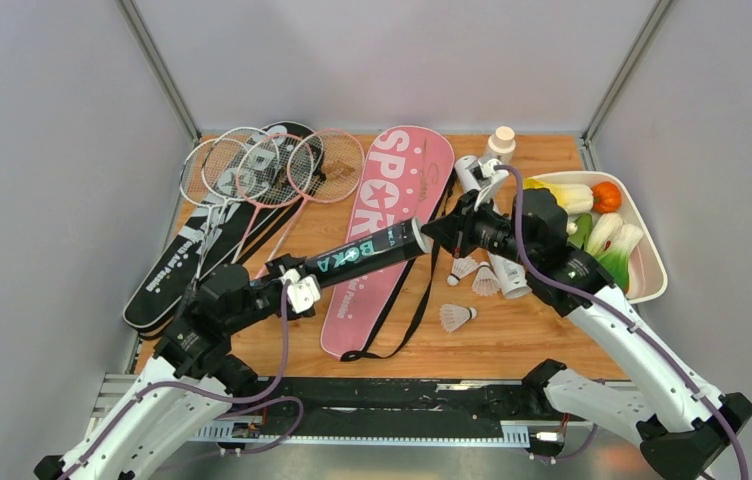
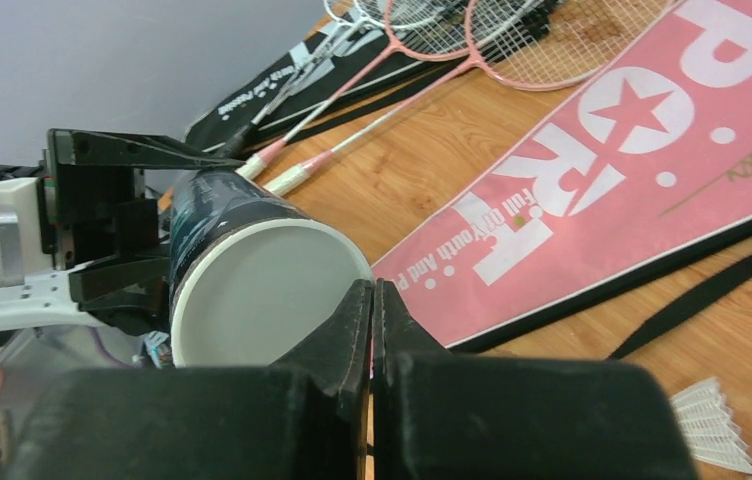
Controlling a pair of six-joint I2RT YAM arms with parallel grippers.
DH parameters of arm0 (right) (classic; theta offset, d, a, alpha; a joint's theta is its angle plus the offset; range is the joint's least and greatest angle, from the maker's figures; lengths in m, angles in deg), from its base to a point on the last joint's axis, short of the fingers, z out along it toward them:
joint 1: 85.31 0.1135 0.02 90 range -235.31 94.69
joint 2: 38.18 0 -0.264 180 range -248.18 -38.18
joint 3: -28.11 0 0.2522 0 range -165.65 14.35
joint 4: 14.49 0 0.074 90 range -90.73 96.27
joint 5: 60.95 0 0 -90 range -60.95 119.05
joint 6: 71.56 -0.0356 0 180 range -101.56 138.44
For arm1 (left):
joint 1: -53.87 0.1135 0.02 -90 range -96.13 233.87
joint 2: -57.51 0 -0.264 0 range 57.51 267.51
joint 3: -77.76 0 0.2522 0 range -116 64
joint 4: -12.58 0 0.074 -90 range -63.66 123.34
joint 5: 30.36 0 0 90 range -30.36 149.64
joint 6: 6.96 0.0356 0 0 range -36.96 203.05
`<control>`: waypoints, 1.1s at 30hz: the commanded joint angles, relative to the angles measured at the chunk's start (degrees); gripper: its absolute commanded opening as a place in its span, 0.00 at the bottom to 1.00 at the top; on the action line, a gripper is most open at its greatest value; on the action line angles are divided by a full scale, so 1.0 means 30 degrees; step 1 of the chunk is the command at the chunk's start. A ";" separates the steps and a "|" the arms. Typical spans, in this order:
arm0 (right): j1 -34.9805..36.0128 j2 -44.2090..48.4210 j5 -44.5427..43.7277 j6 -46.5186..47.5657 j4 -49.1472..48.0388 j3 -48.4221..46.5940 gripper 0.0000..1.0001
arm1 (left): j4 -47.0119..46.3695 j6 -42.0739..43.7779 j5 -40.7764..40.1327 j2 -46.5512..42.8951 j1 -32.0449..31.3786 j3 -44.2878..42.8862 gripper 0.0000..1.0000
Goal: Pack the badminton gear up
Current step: Close the lid on the shuttle tube.
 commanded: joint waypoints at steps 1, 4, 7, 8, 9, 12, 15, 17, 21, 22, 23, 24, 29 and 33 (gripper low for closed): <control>0.1894 -0.0761 -0.2428 0.0763 0.1206 -0.1047 0.00 | -0.1445 -0.0767 0.0803 0.0875 -0.0044 -0.1804 0.00; 0.3109 -0.1364 -0.4188 0.0997 0.1642 -0.1352 0.00 | -0.0845 -0.1153 0.0670 0.1883 -0.0044 -0.2608 0.00; 0.4086 -0.2096 -0.5461 0.1346 0.1853 -0.1592 0.00 | -0.0418 -0.1391 0.0555 0.2509 -0.0044 -0.3130 0.00; 0.4369 -0.2368 -0.5815 0.1474 0.1901 -0.1654 0.00 | -0.0260 -0.1454 0.0589 0.2732 -0.0059 -0.3338 0.00; 0.4613 -0.2637 -0.6127 0.1615 0.1947 -0.1735 0.00 | -0.0204 -0.1504 0.0608 0.2837 -0.0048 -0.3436 0.00; 0.5464 -0.3560 -0.7117 0.2095 0.1979 -0.1998 0.00 | 0.0021 -0.1832 0.0538 0.3407 -0.0061 -0.3919 0.00; 0.6370 -0.4731 -0.7903 0.2590 0.1976 -0.2315 0.00 | 0.0129 -0.2690 0.0572 0.4258 -0.0050 -0.4673 0.00; 0.7052 -0.5531 -0.8232 0.2860 0.1967 -0.2524 0.00 | 0.0201 -0.3150 0.0756 0.4825 -0.0063 -0.5094 0.00; 0.7882 -0.7097 -0.6663 0.3356 0.1552 -0.2590 0.00 | -0.0420 -0.3672 0.1237 0.5381 -0.0056 -0.5289 0.00; 0.8025 -0.7362 -0.6039 0.3454 0.1321 -0.2526 0.00 | -0.0651 -0.3755 0.1246 0.5378 -0.0069 -0.5188 0.00; 0.8135 -0.7553 -0.5477 0.3540 0.1039 -0.2339 0.00 | -0.1168 -0.3950 0.1257 0.5295 -0.0057 -0.4966 0.00; 0.8178 -0.7628 -0.5037 0.3624 0.0587 -0.2063 0.00 | -0.1420 -0.4041 0.1331 0.5247 -0.0062 -0.4821 0.00; 0.8202 -0.7489 -0.3483 0.5208 -0.0334 -0.1099 0.00 | -0.2384 -0.3298 0.1670 0.4693 -0.0047 -0.3753 0.00; 0.8178 -0.7258 -0.2918 0.6914 -0.0385 -0.0842 0.00 | -0.2934 -0.2820 0.2072 0.4244 -0.0044 -0.3365 0.00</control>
